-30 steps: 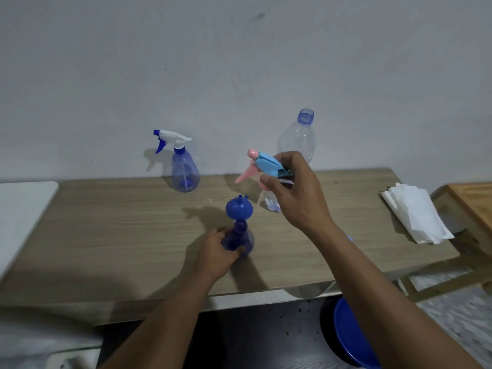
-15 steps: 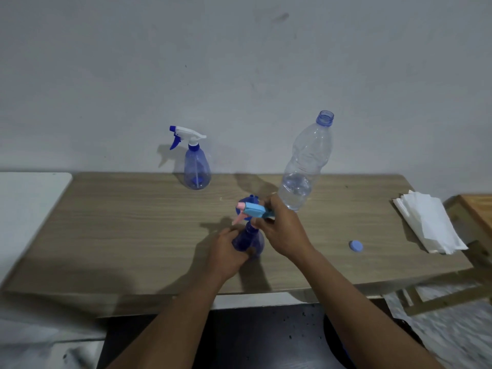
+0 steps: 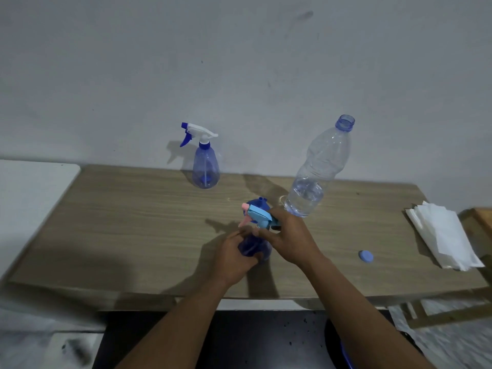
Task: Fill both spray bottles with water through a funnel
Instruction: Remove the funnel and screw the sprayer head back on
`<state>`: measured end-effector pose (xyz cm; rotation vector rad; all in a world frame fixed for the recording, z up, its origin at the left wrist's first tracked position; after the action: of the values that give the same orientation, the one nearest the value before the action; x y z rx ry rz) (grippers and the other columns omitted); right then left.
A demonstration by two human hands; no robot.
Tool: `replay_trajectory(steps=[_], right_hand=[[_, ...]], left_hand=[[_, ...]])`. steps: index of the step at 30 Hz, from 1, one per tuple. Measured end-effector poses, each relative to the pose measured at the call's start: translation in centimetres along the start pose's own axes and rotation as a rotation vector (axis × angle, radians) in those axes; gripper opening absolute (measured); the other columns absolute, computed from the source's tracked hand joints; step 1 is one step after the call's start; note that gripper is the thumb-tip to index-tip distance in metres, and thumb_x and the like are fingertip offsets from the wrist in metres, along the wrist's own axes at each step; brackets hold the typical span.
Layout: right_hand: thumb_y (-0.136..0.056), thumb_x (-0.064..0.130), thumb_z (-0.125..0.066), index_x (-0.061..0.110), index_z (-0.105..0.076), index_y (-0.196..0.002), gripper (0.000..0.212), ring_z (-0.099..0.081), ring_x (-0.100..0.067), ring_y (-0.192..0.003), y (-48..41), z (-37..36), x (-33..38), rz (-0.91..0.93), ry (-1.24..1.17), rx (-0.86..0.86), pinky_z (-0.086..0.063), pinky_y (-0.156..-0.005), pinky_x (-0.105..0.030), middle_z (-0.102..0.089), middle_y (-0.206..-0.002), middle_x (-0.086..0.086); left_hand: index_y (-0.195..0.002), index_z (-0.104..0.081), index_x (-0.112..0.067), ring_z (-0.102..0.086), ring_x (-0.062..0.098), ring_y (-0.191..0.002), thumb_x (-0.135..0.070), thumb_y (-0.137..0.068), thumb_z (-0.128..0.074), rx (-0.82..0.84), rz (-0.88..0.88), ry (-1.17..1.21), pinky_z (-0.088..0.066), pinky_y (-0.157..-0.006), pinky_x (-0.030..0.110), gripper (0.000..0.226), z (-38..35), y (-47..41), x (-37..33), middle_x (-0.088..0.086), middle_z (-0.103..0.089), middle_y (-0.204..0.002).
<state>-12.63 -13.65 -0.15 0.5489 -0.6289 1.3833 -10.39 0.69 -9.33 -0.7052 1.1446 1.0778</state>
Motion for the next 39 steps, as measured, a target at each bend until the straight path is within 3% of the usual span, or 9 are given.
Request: replay_trajectory(steps=[4,6,11,17,20,22,27,33,39], right_hand=[[-0.088,0.03,-0.074,0.029,-0.065,-0.091,0.009,-0.063,0.002,-0.076,0.1,-0.8,-1.0,-0.05,-0.084,0.03,-0.052,-0.07,-0.023,-0.069,-0.082,0.009],[-0.082,0.031,-0.08,0.031,-0.059,-0.082,0.021,-0.06,0.002,-0.07,-0.2,-1.0,-1.2,-0.061,-0.081,-0.013,-0.047,-0.065,-0.02,-0.065,-0.075,0.011],[-0.073,0.041,-0.087,0.022,-0.058,-0.099,0.043,-0.066,-0.005,-0.081,0.0,-1.8,-1.3,-0.098,-0.15,-0.097,-0.058,-0.075,-0.029,-0.067,-0.087,0.01],[-0.09,0.024,-0.071,0.02,-0.067,-0.102,0.014,-0.066,-0.003,-0.094,0.6,-1.9,-1.5,-0.016,-0.167,-0.071,-0.06,-0.081,-0.035,-0.071,-0.093,0.009],[-0.084,0.027,-0.077,0.029,-0.061,-0.113,0.033,-0.068,-0.003,-0.086,0.5,-2.3,-1.8,-0.083,-0.167,-0.123,-0.059,-0.078,-0.034,-0.068,-0.089,0.016],[-0.081,0.031,-0.079,0.029,-0.059,-0.118,0.043,-0.069,-0.005,-0.084,0.6,-2.4,-1.9,-0.102,-0.179,-0.147,-0.059,-0.076,-0.033,-0.068,-0.09,0.016],[-0.095,0.022,-0.064,0.019,-0.062,-0.112,0.017,-0.067,-0.006,-0.09,1.5,-3.1,-1.9,-0.006,-0.218,-0.176,-0.061,-0.077,-0.034,-0.068,-0.095,0.01],[-0.079,0.041,-0.082,0.024,-0.061,-0.103,0.036,-0.067,0.006,-0.083,1.7,-3.8,-2.4,-0.197,-0.323,-0.319,-0.061,-0.071,-0.035,-0.068,-0.089,0.016],[-0.093,0.031,-0.07,0.024,-0.061,-0.112,0.022,-0.065,0.009,-0.092,2.3,-4.2,-2.2,-0.117,-0.328,-0.293,-0.058,-0.076,-0.026,-0.069,-0.094,0.02]], left_hand=[[-0.11,-0.07,-0.025,-0.067,0.008,-0.095,-0.02,-0.069,-0.086,0.001,-0.03,0.043,-0.059,-0.085,0.036,0.044,0.0,0.0,0.1,-0.008,-0.069,-0.105],[-0.103,-0.073,-0.027,-0.068,0.01,-0.091,-0.025,-0.065,-0.085,-0.021,-0.036,0.05,-0.058,-0.082,0.04,0.04,-0.1,-0.1,0.3,-0.007,-0.069,-0.1],[-0.103,-0.073,-0.024,-0.07,0.011,-0.094,-0.029,-0.061,-0.086,-0.036,0.002,0.086,-0.059,-0.086,0.04,0.045,-0.2,-0.3,1.2,-0.006,-0.072,-0.104],[-0.11,-0.072,-0.022,-0.068,0.006,-0.095,-0.013,-0.065,-0.09,-0.048,-0.029,0.074,-0.058,-0.085,0.027,0.049,-0.2,-0.4,1.1,-0.007,-0.066,-0.108],[-0.107,-0.075,-0.019,-0.068,0.005,-0.1,-0.01,-0.065,-0.089,-0.047,-0.05,0.114,-0.055,-0.086,0.021,0.046,-0.1,-0.3,0.8,-0.01,-0.068,-0.111],[-0.108,-0.074,-0.021,-0.068,0.008,-0.104,-0.016,-0.064,-0.089,-0.041,-0.039,0.142,-0.056,-0.089,0.025,0.047,-0.2,-0.2,0.9,-0.01,-0.069,-0.113],[-0.111,-0.071,-0.027,-0.067,0.005,-0.104,-0.013,-0.068,-0.089,-0.042,-0.04,0.103,-0.055,-0.089,0.021,0.048,-0.1,-0.4,0.7,-0.014,-0.067,-0.113],[-0.115,-0.072,-0.022,-0.068,0.007,-0.103,-0.009,-0.069,-0.087,-0.048,0.013,0.093,-0.058,-0.091,0.03,0.05,-0.2,-0.2,1.1,-0.018,-0.068,-0.107],[-0.119,-0.07,-0.021,-0.067,0.008,-0.106,-0.006,-0.073,-0.085,-0.049,-0.003,0.109,-0.057,-0.091,0.027,0.051,-0.3,-0.2,0.9,-0.013,-0.068,-0.112]])
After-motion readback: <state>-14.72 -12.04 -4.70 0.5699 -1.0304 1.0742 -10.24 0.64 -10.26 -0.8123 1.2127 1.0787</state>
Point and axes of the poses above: each hand's wrist, its own y-axis away from the middle knuckle, its own z-axis out of the back of the hand, x = y × z, the point moved 5 cm from there along -y, towards the middle knuckle
